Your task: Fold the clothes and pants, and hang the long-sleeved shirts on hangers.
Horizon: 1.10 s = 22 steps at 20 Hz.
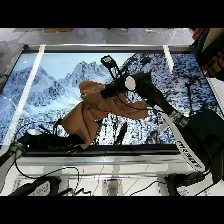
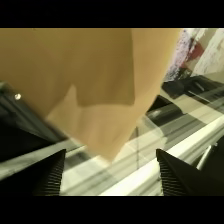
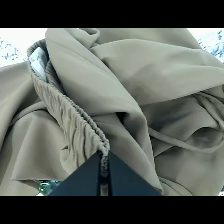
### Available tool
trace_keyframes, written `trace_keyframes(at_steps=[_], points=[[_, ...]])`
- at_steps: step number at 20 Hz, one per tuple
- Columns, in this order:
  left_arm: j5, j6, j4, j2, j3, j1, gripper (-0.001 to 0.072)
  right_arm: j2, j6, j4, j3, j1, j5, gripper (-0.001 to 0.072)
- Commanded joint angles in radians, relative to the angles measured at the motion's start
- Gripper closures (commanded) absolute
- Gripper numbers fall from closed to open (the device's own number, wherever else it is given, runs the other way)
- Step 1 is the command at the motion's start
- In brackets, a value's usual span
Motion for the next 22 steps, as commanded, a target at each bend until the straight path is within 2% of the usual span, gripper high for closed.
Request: trace_keyframes(at_steps=[1,3,5,9,11,15,18,22], points=[[0.194,0.003,-0.098,-0.002,-0.024,-0.132,0.0304,0.002,0.0,-0.003,0.001,0.0,0.001,0.0688],[0.285,0.002,-0.151,-0.001,-0.02,-0.158,0.0675,0.005,0.001,-0.023,0.002,-0.005,0.002,0.0688],[0.343,-0.024,-0.167,-0.001,0.002,-0.138,0.0686,0.013,0.001,-0.07,0.007,-0.019,0.001,0.0688],[0.304,-0.039,-0.167,0.0,0.187,-0.016,0.0687,0.044,0.04,-0.107,0.069,-0.132,0.001,0.0689],[0.288,-0.043,-0.166,0.0,0.346,0.069,0.0688,0.07,0.099,-0.108,0.121,-0.242,0.001,0.0689],[0.299,-0.11,-0.167,0.0,0.684,0.243,0.0688,0.157,0.247,-0.102,0.183,-0.504,0.004,0.0688],[0.331,-0.11,-0.165,0.0,0.901,0.362,0.0688,0.24,0.261,-0.102,0.205,-0.705,0.006,0.0689],[0.283,-0.111,-0.078,-0.002,0.963,0.469,0.0688,0.297,0.258,-0.105,0.205,-0.909,0.184,0.0689]])
